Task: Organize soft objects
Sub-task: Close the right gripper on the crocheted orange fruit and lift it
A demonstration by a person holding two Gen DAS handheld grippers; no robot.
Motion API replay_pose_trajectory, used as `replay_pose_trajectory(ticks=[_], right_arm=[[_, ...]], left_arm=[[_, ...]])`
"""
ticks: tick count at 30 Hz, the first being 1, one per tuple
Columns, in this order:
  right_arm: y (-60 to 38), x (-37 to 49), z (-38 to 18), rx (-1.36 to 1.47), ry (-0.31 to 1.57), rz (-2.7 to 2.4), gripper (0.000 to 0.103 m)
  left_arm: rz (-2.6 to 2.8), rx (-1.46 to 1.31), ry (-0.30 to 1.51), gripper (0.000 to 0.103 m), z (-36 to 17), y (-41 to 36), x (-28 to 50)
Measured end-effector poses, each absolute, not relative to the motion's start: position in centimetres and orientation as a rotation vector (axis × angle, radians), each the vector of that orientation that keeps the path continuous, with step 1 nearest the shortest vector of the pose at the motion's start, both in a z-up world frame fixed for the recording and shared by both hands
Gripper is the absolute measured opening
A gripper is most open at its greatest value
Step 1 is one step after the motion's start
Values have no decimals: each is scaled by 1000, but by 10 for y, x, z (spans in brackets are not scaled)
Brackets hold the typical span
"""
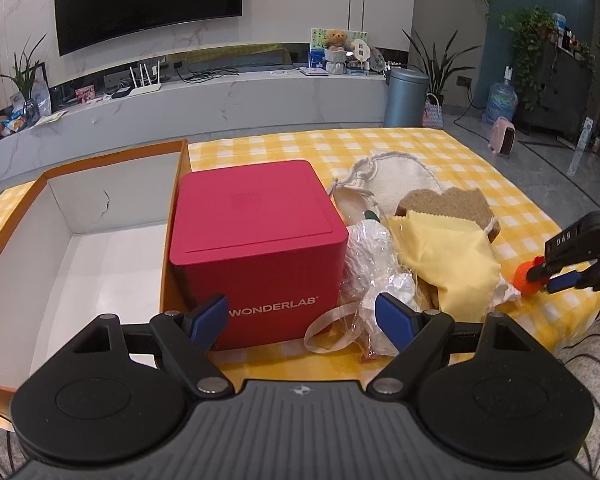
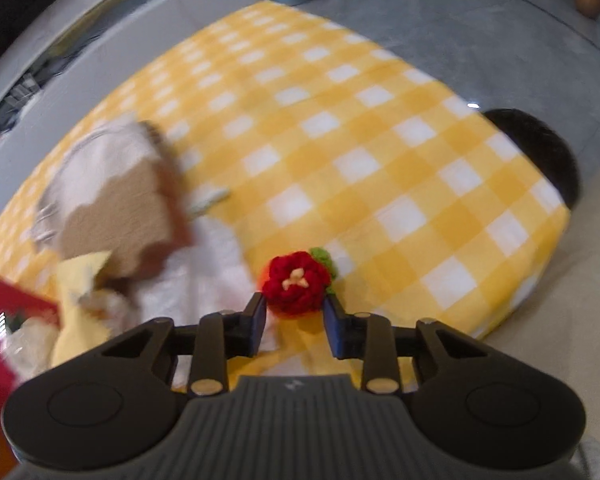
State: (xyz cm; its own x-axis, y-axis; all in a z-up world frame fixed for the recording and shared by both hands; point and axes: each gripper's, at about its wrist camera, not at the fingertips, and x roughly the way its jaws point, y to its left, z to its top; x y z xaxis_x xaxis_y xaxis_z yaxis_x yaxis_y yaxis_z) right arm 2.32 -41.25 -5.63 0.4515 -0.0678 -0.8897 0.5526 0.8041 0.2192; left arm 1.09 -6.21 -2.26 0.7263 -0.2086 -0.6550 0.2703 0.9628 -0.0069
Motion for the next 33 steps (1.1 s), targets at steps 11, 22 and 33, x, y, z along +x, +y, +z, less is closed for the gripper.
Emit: replay_pose_trajectory(ticks=[11,22,33], right_arm=[[-420,46,-70,504,1076,-462,49],[-418,38,-63,521,1020,-417,10],[-420,31,-60,519,1034,-476,62]], left_arm=[[-267,110,716,97,-25,-62,8],[-266,128,715,97,-26,-63,6],[-254,147,727,97,-30,-66,8]])
